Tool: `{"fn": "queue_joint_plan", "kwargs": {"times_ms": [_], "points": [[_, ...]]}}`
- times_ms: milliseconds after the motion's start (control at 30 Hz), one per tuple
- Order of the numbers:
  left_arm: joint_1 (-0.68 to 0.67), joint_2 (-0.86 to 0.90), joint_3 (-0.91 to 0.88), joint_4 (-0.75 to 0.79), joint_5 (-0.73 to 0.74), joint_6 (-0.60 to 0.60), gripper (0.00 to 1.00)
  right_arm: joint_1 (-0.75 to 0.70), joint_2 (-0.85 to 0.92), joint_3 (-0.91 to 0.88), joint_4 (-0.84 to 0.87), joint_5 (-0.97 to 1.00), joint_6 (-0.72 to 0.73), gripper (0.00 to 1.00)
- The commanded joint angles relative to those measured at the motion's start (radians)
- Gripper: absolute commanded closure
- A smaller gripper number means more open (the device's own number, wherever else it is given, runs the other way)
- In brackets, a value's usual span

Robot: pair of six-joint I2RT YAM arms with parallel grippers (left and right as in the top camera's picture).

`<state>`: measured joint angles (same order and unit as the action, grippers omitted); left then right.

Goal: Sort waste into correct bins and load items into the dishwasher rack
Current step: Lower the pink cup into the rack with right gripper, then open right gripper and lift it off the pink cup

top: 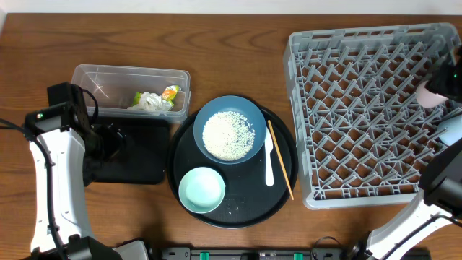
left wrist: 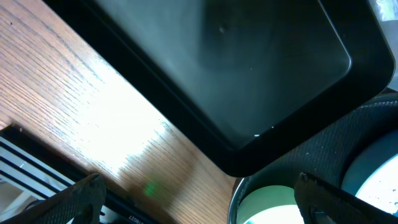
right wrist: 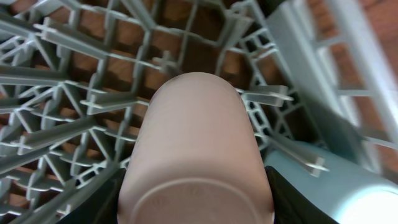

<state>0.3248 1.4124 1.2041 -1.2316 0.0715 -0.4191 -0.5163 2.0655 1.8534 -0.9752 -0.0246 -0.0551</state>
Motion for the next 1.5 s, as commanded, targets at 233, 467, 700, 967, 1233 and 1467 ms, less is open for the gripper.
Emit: {"fn": "queue_joint_plan", "kwargs": {"times_ms": [233, 467, 700, 967, 1233, 1467], "points": [[0.003, 0.005, -0.006, -0.006, -0.008, -0.005, 0.02, 0.006, -0.006, 0.016, -0.027, -0.009, 0.010, 0.38], [0.003, 0.005, -0.006, -0.006, -0.008, -0.005, 0.02, 0.006, -0.039, 0.019, -0.038, -0.010, 0.010, 0.18], [0.003, 0.005, -0.006, -0.006, -0.008, -0.005, 0.02, 0.010, -0.186, 0.043, -0.039, -0.064, -0.003, 0.18], [0.003, 0.005, -0.006, -0.006, -0.008, -0.005, 0.02, 0.058, -0.304, 0.043, -0.157, -0.285, -0.034, 0.19], [0.003, 0.005, -0.006, -0.006, -0.008, -0.005, 0.02, 0.263, -0.306, 0.034, -0.335, -0.301, -0.074, 0.16], [0.003, 0.005, -0.006, -0.006, -0.008, -0.005, 0.02, 0.505, -0.306, 0.014, -0.369, -0.300, -0.081, 0.16]]}}
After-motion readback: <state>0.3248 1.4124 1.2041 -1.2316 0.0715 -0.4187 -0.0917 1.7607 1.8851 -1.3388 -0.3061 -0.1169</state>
